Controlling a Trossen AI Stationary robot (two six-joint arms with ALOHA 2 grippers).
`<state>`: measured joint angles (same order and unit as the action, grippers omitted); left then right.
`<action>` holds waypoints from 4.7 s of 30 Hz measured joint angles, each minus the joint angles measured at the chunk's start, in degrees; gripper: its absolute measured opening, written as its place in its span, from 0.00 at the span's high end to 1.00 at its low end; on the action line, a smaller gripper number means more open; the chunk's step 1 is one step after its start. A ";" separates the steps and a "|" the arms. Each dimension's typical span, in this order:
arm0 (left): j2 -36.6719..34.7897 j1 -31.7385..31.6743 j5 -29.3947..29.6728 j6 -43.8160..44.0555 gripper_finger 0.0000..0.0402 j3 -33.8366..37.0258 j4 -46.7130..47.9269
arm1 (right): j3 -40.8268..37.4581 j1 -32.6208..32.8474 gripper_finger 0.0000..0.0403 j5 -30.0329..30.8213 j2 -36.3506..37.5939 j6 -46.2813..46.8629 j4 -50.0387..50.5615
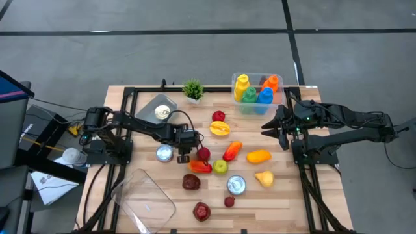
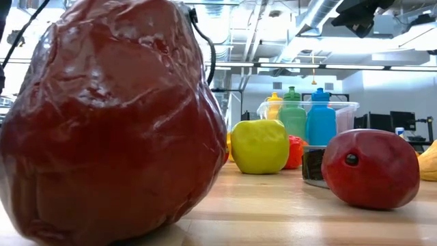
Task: Pick & Place Food Item
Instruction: Put the green tuna can into the gray bin, then put the red tuna can into the gray bin
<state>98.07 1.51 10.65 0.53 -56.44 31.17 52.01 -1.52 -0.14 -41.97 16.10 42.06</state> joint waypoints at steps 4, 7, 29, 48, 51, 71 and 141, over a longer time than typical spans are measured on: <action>1.87 0.70 1.30 -0.31 0.75 -0.05 0.45 | 0.00 0.00 0.70 0.01 0.02 0.00 0.02; 2.65 0.63 1.84 -0.30 0.84 -0.16 0.93 | -0.01 0.00 0.70 0.01 0.00 0.00 0.01; -3.45 -0.37 2.63 9.65 1.00 0.56 4.63 | 0.00 0.00 0.70 0.02 0.02 -0.04 0.55; -11.06 -0.32 4.64 16.38 1.00 0.30 3.89 | 0.00 -0.01 0.70 0.08 0.02 -0.15 0.81; -13.44 -0.32 5.90 17.87 1.00 0.30 3.92 | 0.00 0.00 0.70 0.08 0.00 -0.15 0.81; -29.45 -13.63 18.04 30.17 1.00 0.15 29.48 | 0.00 -0.02 0.70 0.19 -0.02 -0.17 0.81; -21.54 17.93 -1.49 46.39 0.61 5.70 16.46 | 0.00 -0.02 0.70 0.19 -0.01 -2.58 0.83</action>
<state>76.54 19.43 9.16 46.92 -50.74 47.63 52.01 -1.54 0.05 -41.98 13.52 42.89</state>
